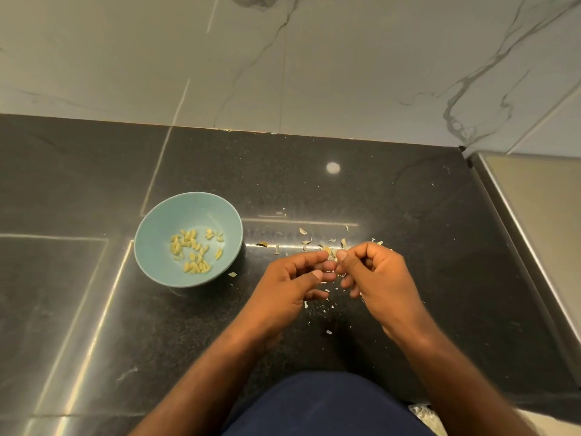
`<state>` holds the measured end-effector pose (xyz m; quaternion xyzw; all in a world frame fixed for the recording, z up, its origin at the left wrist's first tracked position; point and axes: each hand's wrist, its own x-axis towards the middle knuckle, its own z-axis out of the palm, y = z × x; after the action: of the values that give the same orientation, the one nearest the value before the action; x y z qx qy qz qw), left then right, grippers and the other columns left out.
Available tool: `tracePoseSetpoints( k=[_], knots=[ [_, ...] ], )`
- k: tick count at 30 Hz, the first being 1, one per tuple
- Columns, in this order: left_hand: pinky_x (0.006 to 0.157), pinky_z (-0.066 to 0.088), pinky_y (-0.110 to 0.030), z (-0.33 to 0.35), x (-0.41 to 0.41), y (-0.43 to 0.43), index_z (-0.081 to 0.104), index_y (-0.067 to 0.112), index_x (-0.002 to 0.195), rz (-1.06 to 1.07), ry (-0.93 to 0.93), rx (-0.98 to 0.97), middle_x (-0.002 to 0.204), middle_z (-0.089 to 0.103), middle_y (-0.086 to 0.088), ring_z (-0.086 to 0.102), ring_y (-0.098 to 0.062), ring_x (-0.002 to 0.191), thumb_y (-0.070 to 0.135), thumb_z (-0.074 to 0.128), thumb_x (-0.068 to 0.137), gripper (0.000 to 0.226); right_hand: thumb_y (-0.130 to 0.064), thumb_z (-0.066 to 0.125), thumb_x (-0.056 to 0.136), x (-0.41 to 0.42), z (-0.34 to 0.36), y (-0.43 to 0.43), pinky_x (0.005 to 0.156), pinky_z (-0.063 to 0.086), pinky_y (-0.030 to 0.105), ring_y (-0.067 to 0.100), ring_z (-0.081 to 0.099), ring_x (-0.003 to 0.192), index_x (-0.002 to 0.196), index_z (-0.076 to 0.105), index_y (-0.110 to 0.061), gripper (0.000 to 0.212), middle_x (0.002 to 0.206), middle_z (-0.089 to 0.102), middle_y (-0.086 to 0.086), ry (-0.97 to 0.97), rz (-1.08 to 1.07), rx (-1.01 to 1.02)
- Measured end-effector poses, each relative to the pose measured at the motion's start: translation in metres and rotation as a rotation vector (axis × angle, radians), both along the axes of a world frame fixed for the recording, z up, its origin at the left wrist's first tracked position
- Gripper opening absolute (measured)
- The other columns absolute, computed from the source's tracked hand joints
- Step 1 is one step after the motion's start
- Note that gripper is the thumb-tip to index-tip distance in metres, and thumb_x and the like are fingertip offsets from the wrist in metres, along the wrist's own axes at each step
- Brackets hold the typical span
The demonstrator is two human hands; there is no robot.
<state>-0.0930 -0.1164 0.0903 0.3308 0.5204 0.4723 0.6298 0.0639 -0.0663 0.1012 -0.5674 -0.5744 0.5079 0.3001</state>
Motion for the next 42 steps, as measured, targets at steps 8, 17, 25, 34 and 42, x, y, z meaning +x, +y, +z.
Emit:
tracePoseSetpoints(
  k=[8, 17, 25, 34, 42],
  knots=[
    [0.089, 0.058, -0.032, 0.003, 0.003, 0.001, 0.067, 0.019, 0.125, -0.078, 0.194, 0.076, 0.115, 0.073, 0.004, 0.068, -0.011, 0.107, 0.006, 0.05, 0.101, 0.032, -0.009, 0.07, 0.091, -0.004, 0.009, -0.004, 0.06, 0.054, 0.017, 0.009, 0.07, 0.07, 0.092, 0.069, -0.015, 0.005, 0.077, 0.072, 0.0, -0.015, 0.086, 0.084],
    [0.08, 0.058, -0.026, 0.002, 0.005, -0.003, 0.068, 0.02, 0.122, -0.087, 0.26, 0.09, 0.107, 0.074, 0.001, 0.069, -0.011, 0.099, 0.012, 0.051, 0.102, 0.028, -0.015, 0.063, 0.097, -0.004, 0.004, -0.003, 0.052, 0.046, 0.014, 0.003, 0.064, 0.059, 0.091, 0.066, -0.015, 0.007, 0.079, 0.071, 0.0, -0.06, 0.062, 0.118],
    [0.076, 0.057, -0.022, 0.002, 0.008, -0.003, 0.069, 0.024, 0.115, -0.092, 0.326, 0.127, 0.104, 0.073, 0.002, 0.068, -0.008, 0.093, 0.013, 0.049, 0.103, 0.026, -0.02, 0.059, 0.099, -0.004, 0.001, -0.009, 0.055, 0.049, 0.015, 0.002, 0.062, 0.061, 0.097, 0.064, -0.012, 0.009, 0.08, 0.069, -0.001, -0.077, 0.038, 0.099],
    [0.075, 0.057, -0.024, 0.003, 0.008, -0.004, 0.071, 0.024, 0.107, -0.11, 0.349, 0.147, 0.097, 0.074, 0.001, 0.07, -0.009, 0.09, 0.017, 0.047, 0.104, 0.025, -0.02, 0.06, 0.099, -0.002, 0.001, -0.012, 0.052, 0.046, 0.018, 0.008, 0.062, 0.058, 0.093, 0.064, -0.013, 0.01, 0.074, 0.067, -0.001, 0.009, 0.042, 0.036],
    [0.073, 0.057, -0.022, 0.002, 0.004, -0.001, 0.063, 0.01, 0.126, -0.072, 0.233, 0.082, 0.113, 0.071, -0.004, 0.07, -0.017, 0.095, 0.005, 0.046, 0.103, 0.029, -0.02, 0.059, 0.099, 0.0, 0.005, -0.002, 0.048, 0.046, 0.024, 0.011, 0.058, 0.055, 0.093, 0.065, -0.01, 0.013, 0.067, 0.065, -0.002, 0.147, -0.003, 0.016]
  ],
)
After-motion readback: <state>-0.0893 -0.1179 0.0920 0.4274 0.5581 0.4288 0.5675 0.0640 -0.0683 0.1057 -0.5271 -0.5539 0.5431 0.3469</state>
